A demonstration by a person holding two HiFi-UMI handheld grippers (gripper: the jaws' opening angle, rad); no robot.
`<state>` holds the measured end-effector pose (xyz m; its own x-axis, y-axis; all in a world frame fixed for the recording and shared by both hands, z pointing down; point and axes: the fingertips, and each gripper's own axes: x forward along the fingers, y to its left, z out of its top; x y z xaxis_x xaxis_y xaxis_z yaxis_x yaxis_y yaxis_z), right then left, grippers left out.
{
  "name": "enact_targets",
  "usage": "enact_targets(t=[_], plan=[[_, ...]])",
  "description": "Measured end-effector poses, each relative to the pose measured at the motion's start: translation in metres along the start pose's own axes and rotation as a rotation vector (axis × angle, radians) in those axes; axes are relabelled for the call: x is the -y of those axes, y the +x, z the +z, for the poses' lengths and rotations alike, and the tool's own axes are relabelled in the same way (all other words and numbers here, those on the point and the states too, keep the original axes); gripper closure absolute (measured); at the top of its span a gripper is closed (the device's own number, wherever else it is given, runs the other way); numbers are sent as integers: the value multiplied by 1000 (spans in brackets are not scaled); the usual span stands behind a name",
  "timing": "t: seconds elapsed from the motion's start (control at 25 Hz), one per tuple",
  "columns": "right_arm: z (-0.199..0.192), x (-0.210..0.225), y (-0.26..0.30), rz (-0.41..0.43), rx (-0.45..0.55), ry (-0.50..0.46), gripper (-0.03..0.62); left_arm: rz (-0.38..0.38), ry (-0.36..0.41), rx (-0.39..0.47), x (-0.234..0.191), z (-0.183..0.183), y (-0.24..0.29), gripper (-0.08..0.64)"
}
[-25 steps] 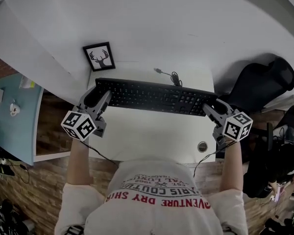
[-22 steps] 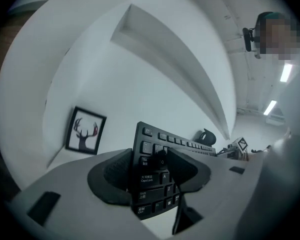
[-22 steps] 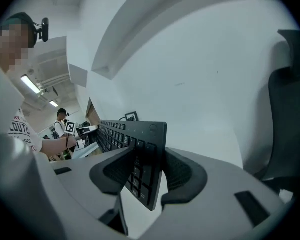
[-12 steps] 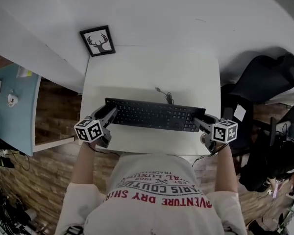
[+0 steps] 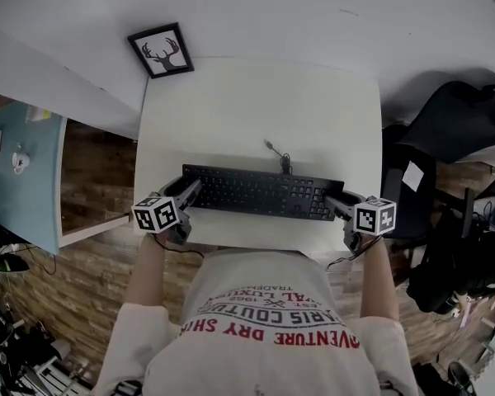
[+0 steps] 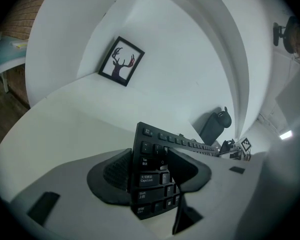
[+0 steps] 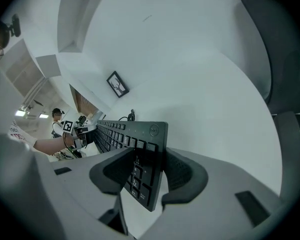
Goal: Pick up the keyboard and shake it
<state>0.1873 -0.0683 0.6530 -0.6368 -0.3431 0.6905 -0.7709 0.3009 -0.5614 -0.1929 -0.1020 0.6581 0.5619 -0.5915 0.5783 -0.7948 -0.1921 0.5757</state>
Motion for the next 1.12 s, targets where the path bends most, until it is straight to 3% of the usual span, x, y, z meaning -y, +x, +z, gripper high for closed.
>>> enact_targets(t=[0.56, 0.92, 1.12], plan=[[-6, 22, 22, -67, -16, 35, 383, 52, -53, -69, -13, -10, 15, 336], [-1, 20, 21, -189, 1, -61, 364, 63, -73, -105, -15, -10, 16, 336], [-1, 21, 16, -220, 53, -62, 357, 98, 64, -146, -11, -7, 14, 336]])
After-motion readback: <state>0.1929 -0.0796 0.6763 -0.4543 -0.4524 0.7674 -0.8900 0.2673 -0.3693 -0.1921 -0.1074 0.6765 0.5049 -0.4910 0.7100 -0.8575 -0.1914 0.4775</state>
